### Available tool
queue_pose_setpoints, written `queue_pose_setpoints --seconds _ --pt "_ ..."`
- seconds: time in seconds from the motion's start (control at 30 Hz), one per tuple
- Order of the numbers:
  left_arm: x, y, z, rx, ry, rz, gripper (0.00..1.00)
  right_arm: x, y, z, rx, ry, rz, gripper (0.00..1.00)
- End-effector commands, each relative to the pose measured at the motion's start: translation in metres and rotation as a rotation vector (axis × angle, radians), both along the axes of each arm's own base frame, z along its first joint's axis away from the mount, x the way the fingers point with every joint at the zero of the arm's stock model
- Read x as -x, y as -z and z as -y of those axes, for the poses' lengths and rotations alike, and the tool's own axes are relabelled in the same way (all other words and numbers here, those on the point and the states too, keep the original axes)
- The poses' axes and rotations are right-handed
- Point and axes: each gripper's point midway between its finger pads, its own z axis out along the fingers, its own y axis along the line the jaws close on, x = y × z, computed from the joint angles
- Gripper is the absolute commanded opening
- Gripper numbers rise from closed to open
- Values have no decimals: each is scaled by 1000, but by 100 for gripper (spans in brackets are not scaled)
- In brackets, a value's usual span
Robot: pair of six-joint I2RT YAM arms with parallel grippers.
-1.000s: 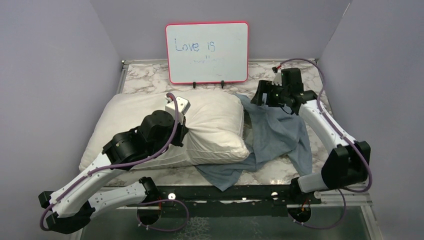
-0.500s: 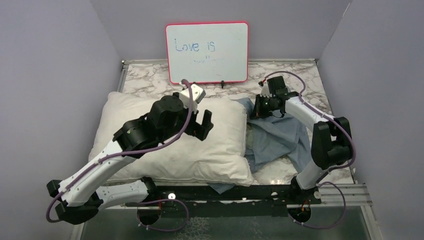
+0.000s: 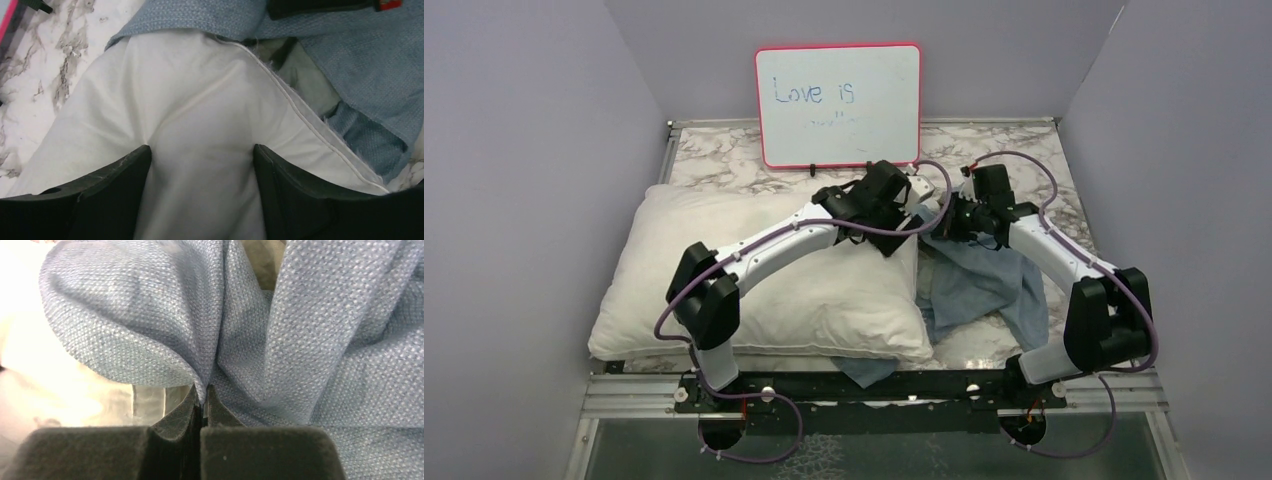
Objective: Remove the pillowcase from the pillow
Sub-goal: Remove the pillow from the pillowcase.
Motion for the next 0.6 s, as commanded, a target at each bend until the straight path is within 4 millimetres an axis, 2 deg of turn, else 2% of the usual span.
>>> queue_pose_setpoints --seconds 0.0,0.1,0.13,0.23,0.37,0.47,0.57 --pt "-1 3 0 57 67 -102 48 -8 -9 8 25 66 48 1" --pt "10 -8 -8 92 71 -92 3 -16 -14 26 109 137 70 1" --pt "9 -15 -15 92 50 -70 0 -19 -17 33 139 168 83 1" --pt "5 -43 -37 129 -23 -3 0 -29 -31 66 211 295 102 1" --pt "3 -106 -69 257 -118 98 0 -37 -54 122 204 466 123 1" --pt "10 -151 -86 340 -153 182 0 -35 -78 166 209 578 158 0" --pt "15 -189 -106 407 -216 261 0 -29 -100 194 240 652 203 1"
